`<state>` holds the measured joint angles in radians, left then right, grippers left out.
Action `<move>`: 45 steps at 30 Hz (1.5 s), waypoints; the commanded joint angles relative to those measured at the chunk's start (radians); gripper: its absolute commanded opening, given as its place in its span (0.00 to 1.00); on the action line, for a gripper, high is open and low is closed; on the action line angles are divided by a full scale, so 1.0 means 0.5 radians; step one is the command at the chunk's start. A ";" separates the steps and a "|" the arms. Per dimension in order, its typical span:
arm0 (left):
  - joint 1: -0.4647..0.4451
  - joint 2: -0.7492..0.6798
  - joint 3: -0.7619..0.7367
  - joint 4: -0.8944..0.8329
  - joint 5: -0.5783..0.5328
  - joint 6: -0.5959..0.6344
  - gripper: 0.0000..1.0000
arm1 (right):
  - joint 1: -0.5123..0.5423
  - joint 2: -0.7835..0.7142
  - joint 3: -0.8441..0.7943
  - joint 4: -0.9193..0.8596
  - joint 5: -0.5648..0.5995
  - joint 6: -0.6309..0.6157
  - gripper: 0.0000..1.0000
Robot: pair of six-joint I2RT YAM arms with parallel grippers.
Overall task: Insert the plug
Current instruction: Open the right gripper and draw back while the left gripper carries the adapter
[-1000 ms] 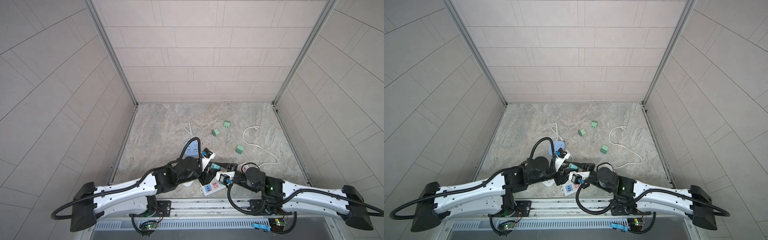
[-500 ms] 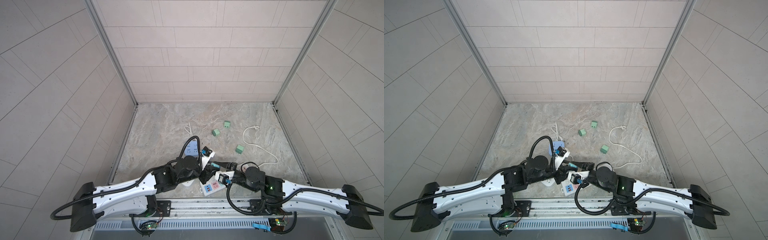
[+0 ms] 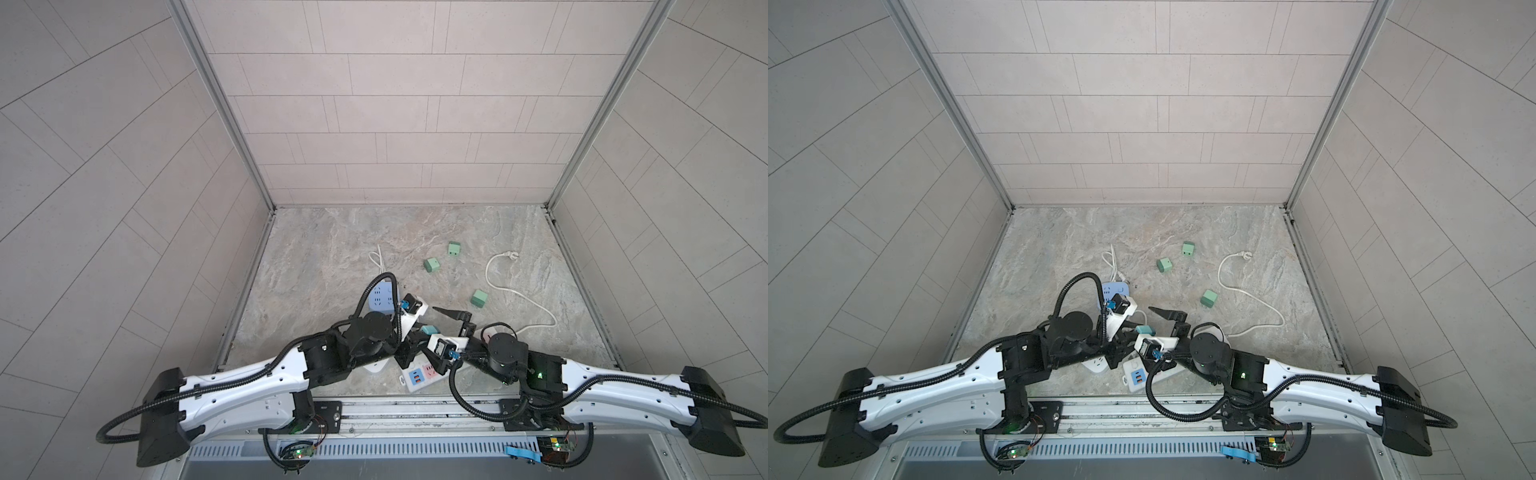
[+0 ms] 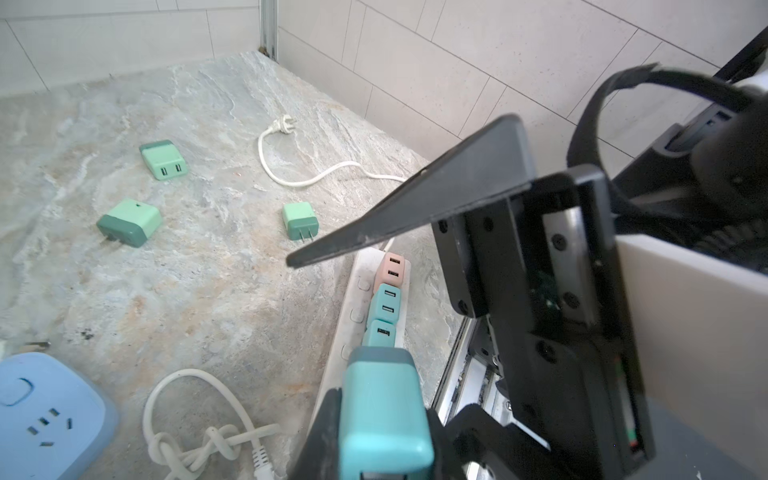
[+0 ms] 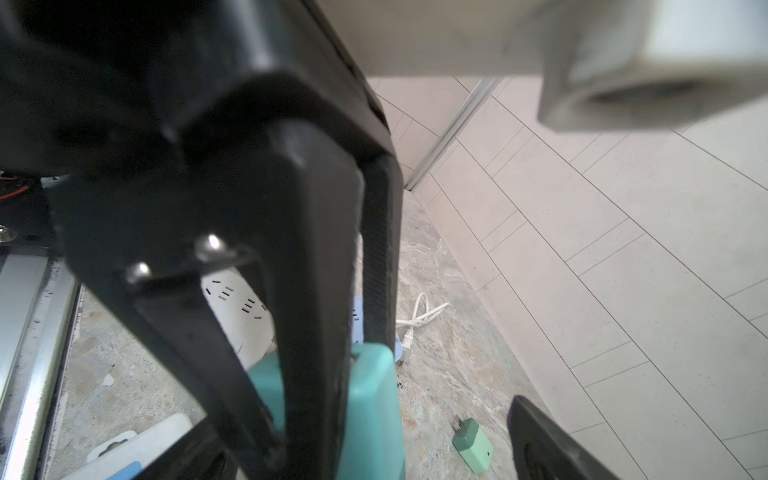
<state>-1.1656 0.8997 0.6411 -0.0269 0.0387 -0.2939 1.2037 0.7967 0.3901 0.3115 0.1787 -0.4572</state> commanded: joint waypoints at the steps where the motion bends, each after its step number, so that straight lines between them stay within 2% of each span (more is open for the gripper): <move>1: -0.009 -0.210 -0.064 -0.024 -0.219 0.089 0.00 | -0.004 -0.036 -0.049 0.061 0.093 0.054 1.00; 4: -0.008 -0.408 -0.108 -0.159 -0.551 0.120 0.00 | -0.055 -0.085 -0.167 0.181 0.150 0.066 1.00; 6: -0.008 -0.496 -0.125 -0.251 -0.737 0.147 0.00 | -0.161 -0.143 -0.235 0.228 0.138 0.141 1.00; 9: -0.009 -0.559 -0.113 -0.414 -0.996 0.190 0.00 | -0.466 -0.260 -0.268 0.152 0.118 0.415 1.00; 12: -0.008 -0.519 -0.054 -0.580 -1.209 0.197 0.00 | -0.864 -0.401 -0.296 0.025 0.142 0.768 1.00; 14: -0.008 -0.438 0.005 -0.685 -1.249 0.190 0.00 | -1.146 -0.518 -0.339 -0.062 0.159 0.978 1.00; 17: -0.007 -0.263 0.111 -0.799 -1.195 0.163 0.00 | -1.465 -0.652 -0.400 -0.175 0.175 1.233 1.00; 20: -0.011 -0.003 0.217 -0.864 -1.087 0.137 0.00 | -1.725 -0.661 -0.461 -0.172 0.151 1.467 1.00; 23: -0.012 0.192 0.297 -0.891 -1.074 0.137 0.00 | -1.890 -0.555 -0.437 -0.239 0.210 1.665 1.00; 28: -0.017 0.392 0.386 -0.985 -1.013 0.130 0.00 | -2.021 -0.422 -0.375 -0.283 0.194 1.787 1.00; 35: -0.057 0.380 0.394 -1.091 -0.860 0.155 0.00 | -2.024 -0.274 -0.319 -0.384 0.427 1.995 1.00; 37: -0.058 0.370 0.381 -1.130 -0.865 0.134 0.00 | -2.026 -0.190 -0.257 -0.484 0.486 2.058 1.00; 41: -0.084 0.375 0.382 -1.253 -0.900 0.028 0.00 | -2.024 -0.036 -0.214 -0.443 0.413 2.037 1.00; 45: -0.200 0.437 0.425 -1.353 -0.994 -0.036 0.00 | -2.027 0.023 -0.188 -0.456 0.413 2.046 1.00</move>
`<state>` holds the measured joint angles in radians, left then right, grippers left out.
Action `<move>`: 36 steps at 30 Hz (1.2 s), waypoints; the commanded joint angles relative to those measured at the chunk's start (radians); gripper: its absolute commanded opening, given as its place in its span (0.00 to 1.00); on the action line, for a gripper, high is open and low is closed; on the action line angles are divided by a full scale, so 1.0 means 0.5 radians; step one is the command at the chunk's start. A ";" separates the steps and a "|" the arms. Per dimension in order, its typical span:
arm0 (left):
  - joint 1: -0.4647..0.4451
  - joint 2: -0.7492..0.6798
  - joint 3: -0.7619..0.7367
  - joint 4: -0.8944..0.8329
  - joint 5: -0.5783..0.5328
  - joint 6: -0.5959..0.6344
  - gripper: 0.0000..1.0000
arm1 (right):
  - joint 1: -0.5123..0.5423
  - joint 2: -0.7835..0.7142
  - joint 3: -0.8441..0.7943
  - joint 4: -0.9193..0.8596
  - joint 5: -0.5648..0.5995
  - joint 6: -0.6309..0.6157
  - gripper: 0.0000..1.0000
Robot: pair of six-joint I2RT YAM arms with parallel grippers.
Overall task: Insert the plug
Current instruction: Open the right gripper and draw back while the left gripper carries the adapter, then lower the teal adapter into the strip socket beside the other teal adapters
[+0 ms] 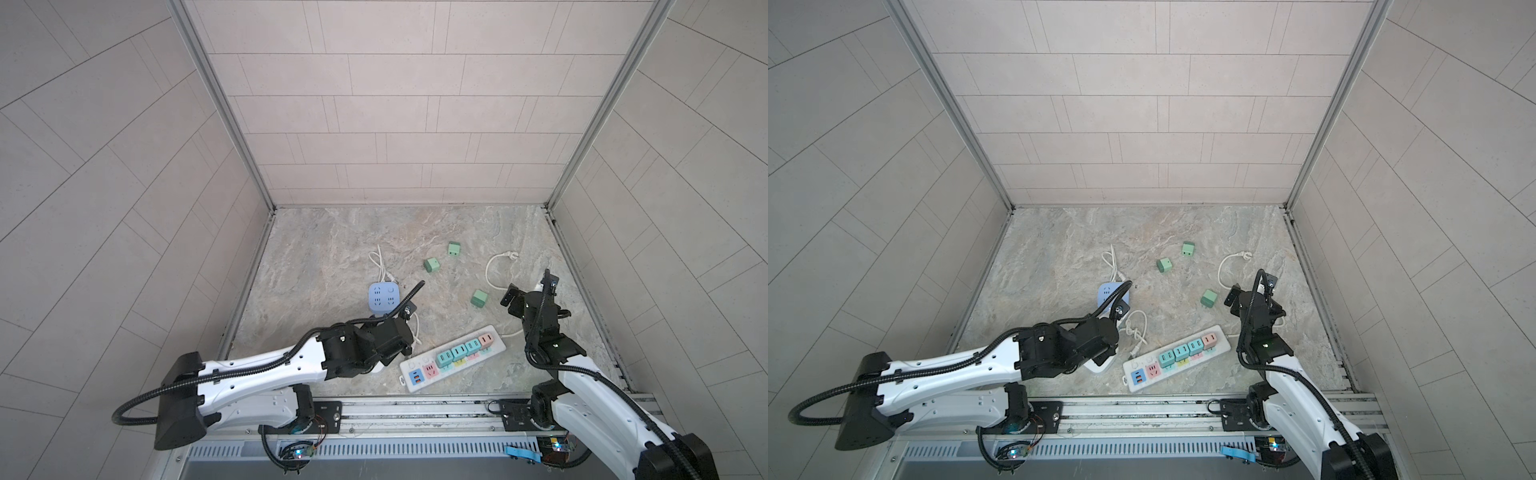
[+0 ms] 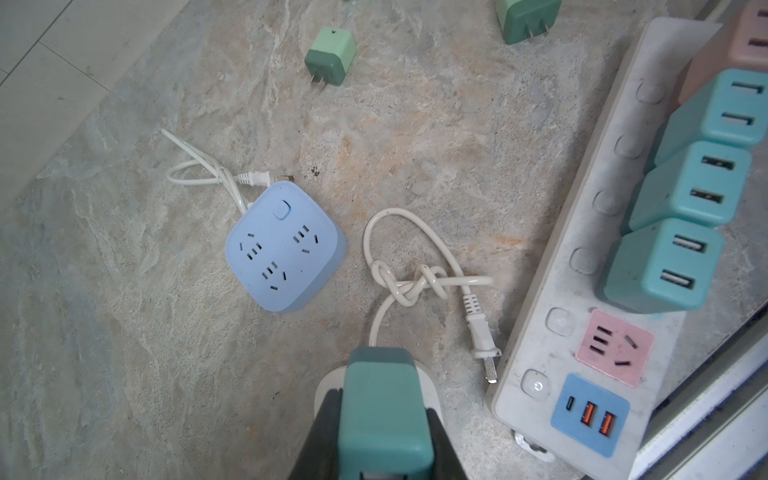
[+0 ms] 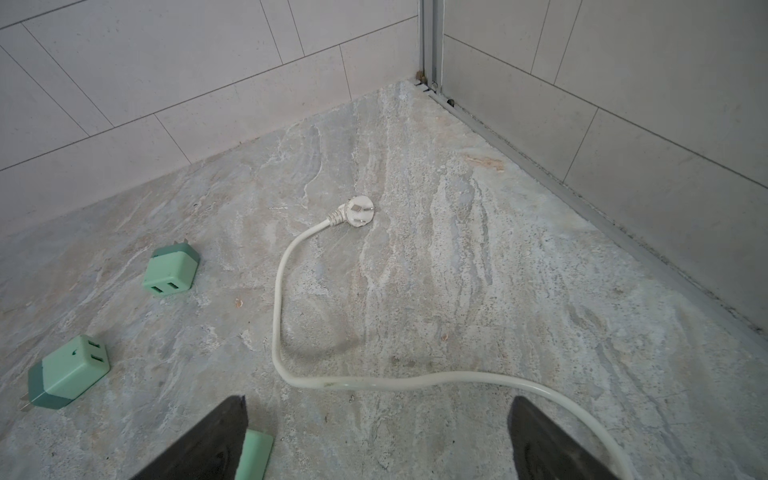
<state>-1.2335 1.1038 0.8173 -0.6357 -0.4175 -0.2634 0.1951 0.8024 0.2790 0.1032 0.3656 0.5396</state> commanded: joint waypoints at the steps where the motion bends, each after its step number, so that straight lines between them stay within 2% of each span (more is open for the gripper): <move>1: -0.098 0.060 0.084 -0.140 -0.065 -0.094 0.00 | -0.007 0.007 0.034 -0.038 0.039 0.053 1.00; 4: -0.152 0.179 0.128 -0.082 0.022 -0.011 0.00 | -0.007 -0.011 0.022 -0.037 0.039 0.056 1.00; 13: -0.165 0.658 0.335 0.045 0.384 0.226 0.00 | -0.009 -0.036 -0.004 -0.020 0.033 0.053 1.00; 15: -0.163 0.699 0.379 0.059 0.421 0.230 0.00 | -0.009 -0.034 -0.002 -0.019 0.033 0.053 1.00; 20: -0.164 0.660 0.377 0.190 0.689 0.278 0.00 | -0.009 -0.026 -0.001 -0.010 0.023 0.049 1.00; 36: -0.166 0.927 0.503 0.110 0.685 0.260 0.00 | -0.010 -0.007 0.006 -0.008 0.017 0.047 1.00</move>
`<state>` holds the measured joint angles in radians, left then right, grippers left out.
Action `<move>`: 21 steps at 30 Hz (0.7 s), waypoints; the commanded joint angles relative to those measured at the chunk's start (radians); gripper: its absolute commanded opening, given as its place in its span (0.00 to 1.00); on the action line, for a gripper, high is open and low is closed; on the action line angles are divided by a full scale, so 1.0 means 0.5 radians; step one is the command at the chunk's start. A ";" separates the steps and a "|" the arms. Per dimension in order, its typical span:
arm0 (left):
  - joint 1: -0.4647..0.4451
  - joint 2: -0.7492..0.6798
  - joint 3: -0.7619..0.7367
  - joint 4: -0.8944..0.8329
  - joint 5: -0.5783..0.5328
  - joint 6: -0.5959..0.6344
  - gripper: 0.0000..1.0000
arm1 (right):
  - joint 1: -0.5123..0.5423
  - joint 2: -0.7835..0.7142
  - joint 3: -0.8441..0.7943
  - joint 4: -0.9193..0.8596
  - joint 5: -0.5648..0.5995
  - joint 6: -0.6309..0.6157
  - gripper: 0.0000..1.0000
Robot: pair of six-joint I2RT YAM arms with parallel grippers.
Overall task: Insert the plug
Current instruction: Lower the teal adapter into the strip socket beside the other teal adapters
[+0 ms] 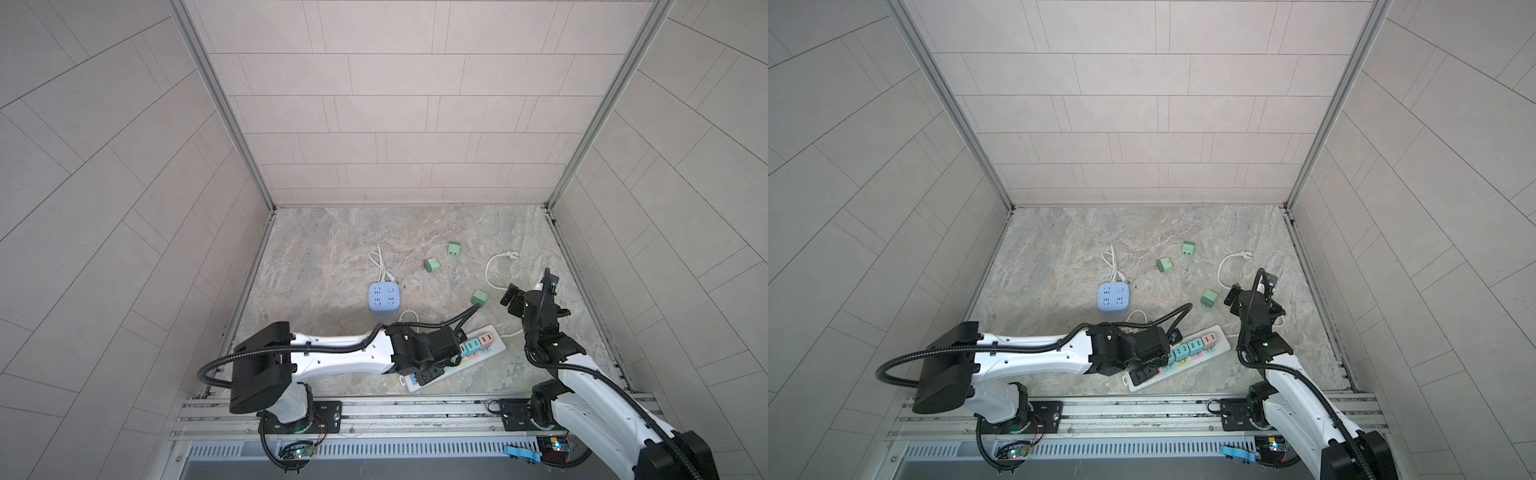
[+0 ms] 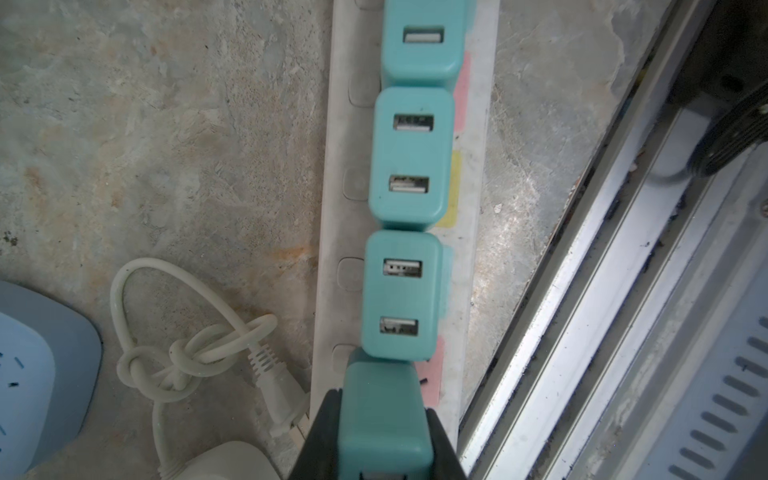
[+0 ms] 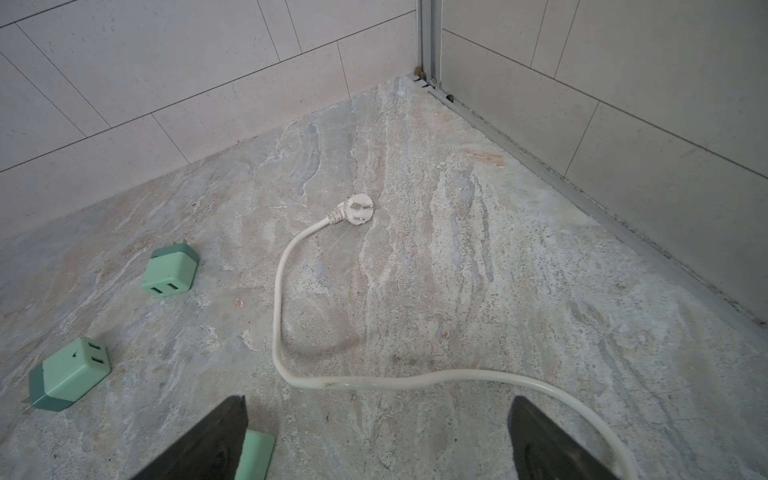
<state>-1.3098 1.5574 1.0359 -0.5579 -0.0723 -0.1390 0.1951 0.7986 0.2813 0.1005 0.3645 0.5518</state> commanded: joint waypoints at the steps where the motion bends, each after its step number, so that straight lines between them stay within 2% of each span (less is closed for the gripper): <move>1: -0.015 0.027 0.074 -0.053 0.000 0.013 0.00 | -0.010 0.003 0.002 -0.005 0.020 0.023 1.00; 9: -0.037 0.056 0.104 -0.091 0.058 0.000 0.00 | -0.009 0.004 0.003 -0.005 0.020 0.022 1.00; 21: -0.044 0.104 0.120 -0.124 0.000 -0.011 0.00 | -0.008 0.006 0.005 -0.005 0.020 0.022 1.00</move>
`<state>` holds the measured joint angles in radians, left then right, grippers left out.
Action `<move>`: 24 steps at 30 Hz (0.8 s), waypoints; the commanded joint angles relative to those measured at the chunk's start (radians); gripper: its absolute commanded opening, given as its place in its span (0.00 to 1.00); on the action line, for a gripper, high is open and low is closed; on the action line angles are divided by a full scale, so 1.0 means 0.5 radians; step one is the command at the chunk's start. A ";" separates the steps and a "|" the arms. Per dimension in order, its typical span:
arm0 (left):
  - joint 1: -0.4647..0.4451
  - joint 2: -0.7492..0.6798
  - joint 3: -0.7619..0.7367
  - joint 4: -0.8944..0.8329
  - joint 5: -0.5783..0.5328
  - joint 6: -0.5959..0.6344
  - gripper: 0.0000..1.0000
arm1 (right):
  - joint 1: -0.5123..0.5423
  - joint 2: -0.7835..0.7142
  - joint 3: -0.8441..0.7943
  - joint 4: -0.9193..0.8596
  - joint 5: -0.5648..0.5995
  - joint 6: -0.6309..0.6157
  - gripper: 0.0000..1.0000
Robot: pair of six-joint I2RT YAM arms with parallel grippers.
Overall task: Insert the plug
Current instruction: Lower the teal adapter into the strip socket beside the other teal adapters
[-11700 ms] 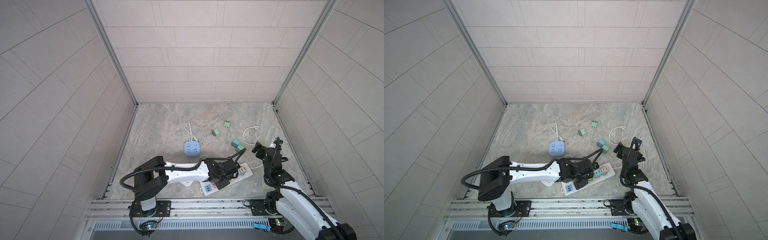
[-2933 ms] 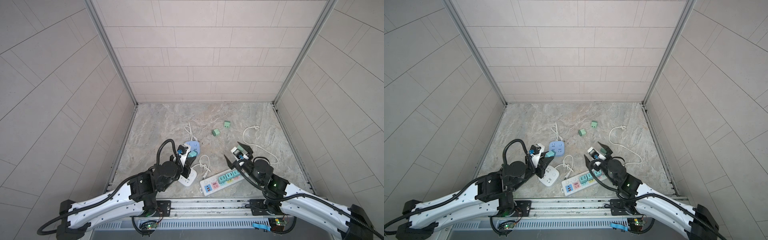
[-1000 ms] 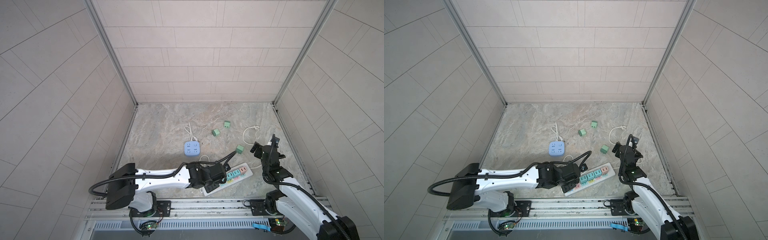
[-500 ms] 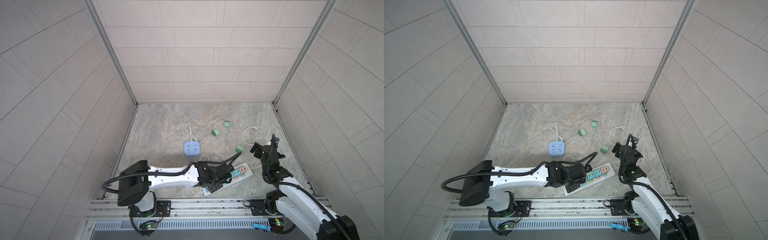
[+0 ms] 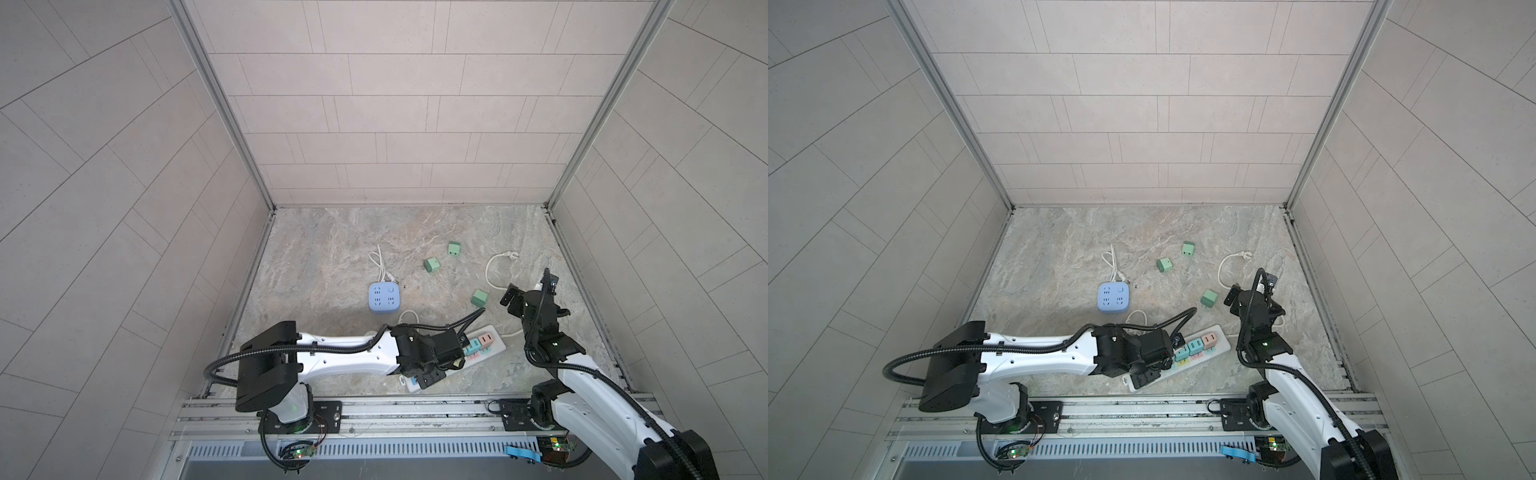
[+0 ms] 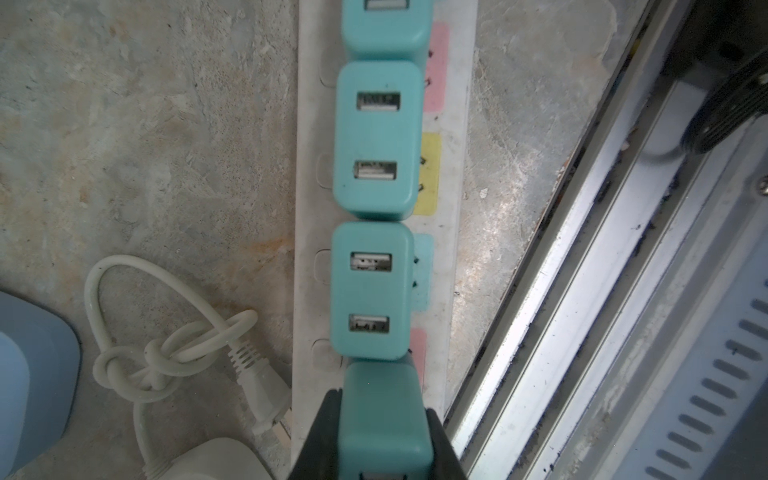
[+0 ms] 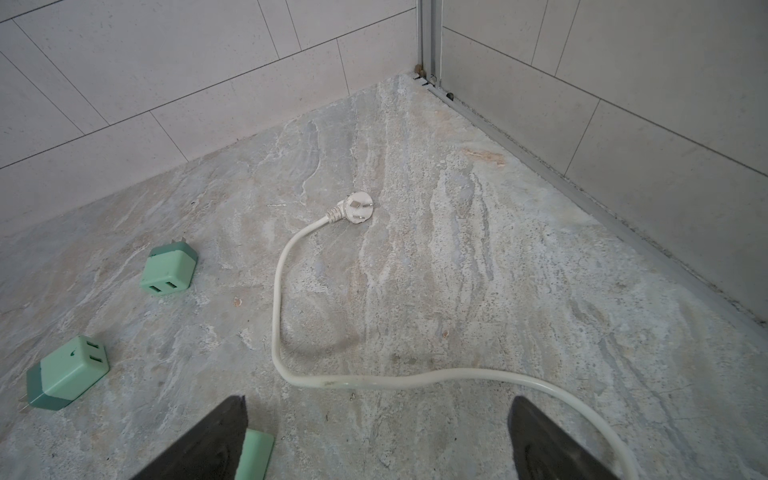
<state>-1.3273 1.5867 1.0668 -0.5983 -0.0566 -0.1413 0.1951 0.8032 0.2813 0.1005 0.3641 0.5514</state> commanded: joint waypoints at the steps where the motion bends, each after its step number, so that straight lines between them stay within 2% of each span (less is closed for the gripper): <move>1: -0.009 0.058 0.066 -0.045 -0.038 -0.004 0.00 | -0.008 -0.003 0.005 -0.010 0.020 0.023 1.00; 4: -0.007 0.085 0.076 -0.038 -0.090 -0.002 0.00 | -0.010 -0.002 0.005 -0.006 0.020 0.023 1.00; 15: 0.001 0.106 0.068 -0.025 -0.069 0.012 0.00 | -0.008 -0.005 0.005 -0.010 0.019 0.023 1.00; 24: 0.082 0.197 0.022 0.050 -0.012 0.020 0.00 | -0.010 -0.002 0.005 -0.009 0.020 0.024 1.00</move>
<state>-1.3071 1.6524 1.0851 -0.5873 -0.0589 -0.1398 0.1951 0.8036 0.2813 0.1005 0.3637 0.5518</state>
